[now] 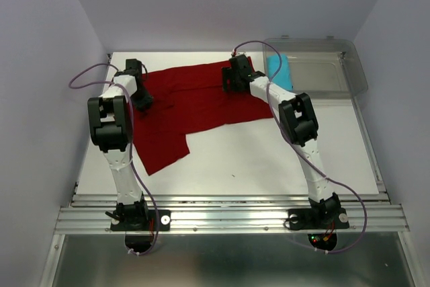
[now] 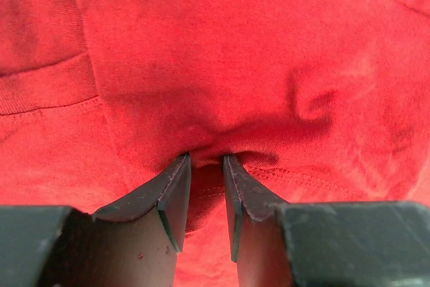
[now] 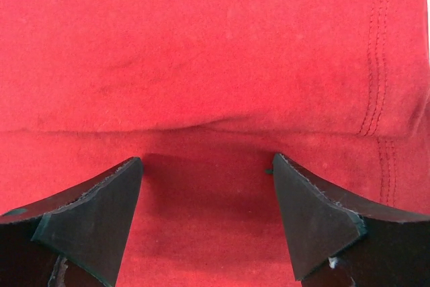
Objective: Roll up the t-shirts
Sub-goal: Fold the T-shirt at the center of the board.
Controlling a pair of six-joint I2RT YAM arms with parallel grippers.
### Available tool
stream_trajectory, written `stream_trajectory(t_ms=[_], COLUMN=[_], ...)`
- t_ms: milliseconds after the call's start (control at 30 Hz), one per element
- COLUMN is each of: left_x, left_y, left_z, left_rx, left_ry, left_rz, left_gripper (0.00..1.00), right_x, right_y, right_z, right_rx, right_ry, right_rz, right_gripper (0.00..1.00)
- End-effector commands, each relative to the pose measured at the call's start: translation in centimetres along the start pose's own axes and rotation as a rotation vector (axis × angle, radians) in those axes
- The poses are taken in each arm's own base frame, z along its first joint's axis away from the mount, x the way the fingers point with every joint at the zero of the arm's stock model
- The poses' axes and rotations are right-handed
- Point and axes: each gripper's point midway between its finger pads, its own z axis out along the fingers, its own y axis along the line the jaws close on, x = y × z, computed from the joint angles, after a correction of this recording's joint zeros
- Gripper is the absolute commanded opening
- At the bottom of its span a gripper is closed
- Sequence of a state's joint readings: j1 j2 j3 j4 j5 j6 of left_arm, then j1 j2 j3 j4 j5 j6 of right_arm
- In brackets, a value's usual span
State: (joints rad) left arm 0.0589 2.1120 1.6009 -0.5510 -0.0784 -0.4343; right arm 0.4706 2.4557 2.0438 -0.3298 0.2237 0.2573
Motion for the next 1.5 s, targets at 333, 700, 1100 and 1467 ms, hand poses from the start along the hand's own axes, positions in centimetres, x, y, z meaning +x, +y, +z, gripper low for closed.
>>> stream_trajectory(t_ms=[333, 700, 1100, 1467], left_x=[1.2, 2.3, 1.7, 2.2], left_y=[-2.2, -7.5, -9.5, -10.2], left_z=[-9.1, -7.3, -4.7, -3.2], left_rx=[0.176, 0.171, 0.070, 0.046], left_ry=[-0.077, -0.103, -0.138, -0.120], left_rz=[0.097, 0.148, 0.191, 0.221], left_gripper=[0.34, 0.39, 0.41, 0.31], right_x=[-1.0, -1.4, -1.0, -0.7], right_y=[0.8, 2.7, 2.6, 2.5], right_z=[-2.5, -5.0, -5.1, -5.1], right_rx=[-0.089, -0.185, -0.186, -0.183], right_ry=[0.032, 0.025, 0.037, 0.042], right_rz=[0.026, 0.055, 0.053, 0.051], right_gripper=[0.84, 0.84, 0.84, 0.84])
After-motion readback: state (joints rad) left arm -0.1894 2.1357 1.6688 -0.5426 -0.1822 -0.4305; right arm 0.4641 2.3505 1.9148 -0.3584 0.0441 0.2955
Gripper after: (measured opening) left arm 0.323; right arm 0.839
